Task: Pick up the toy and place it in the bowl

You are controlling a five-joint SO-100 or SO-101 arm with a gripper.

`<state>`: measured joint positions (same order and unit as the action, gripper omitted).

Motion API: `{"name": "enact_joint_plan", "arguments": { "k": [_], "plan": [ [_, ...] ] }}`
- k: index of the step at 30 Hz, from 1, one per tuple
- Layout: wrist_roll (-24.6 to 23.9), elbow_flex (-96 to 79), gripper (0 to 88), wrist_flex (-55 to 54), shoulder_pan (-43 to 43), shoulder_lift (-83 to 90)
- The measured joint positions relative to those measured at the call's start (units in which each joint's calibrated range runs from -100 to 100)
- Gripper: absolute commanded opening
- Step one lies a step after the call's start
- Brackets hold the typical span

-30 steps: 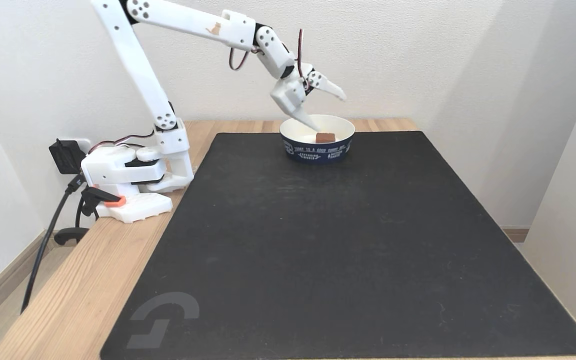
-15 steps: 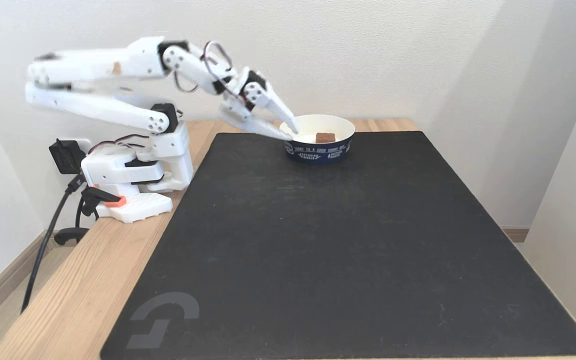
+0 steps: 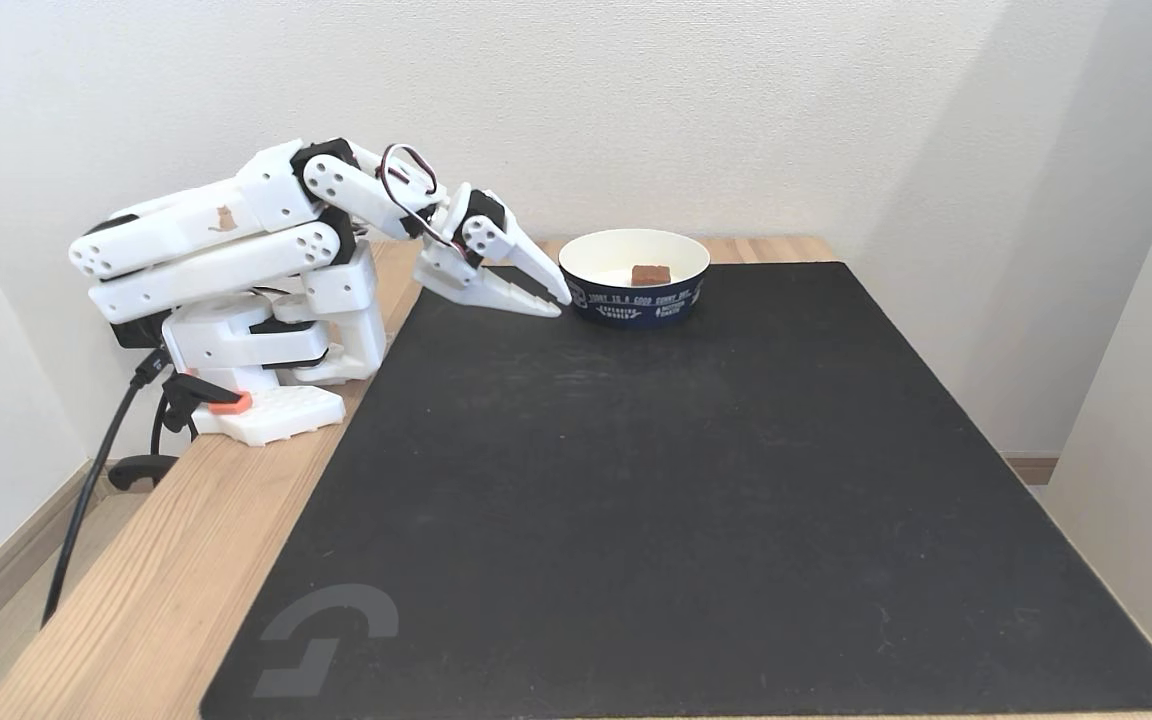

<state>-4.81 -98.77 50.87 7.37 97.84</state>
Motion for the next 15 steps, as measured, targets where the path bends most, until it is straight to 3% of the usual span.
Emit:
{"name": "enact_joint_plan", "arguments": {
  "k": [15],
  "plan": [
    [-0.1, 0.0, 5.5, 0.0, 0.5, 0.1]
  ]
}}
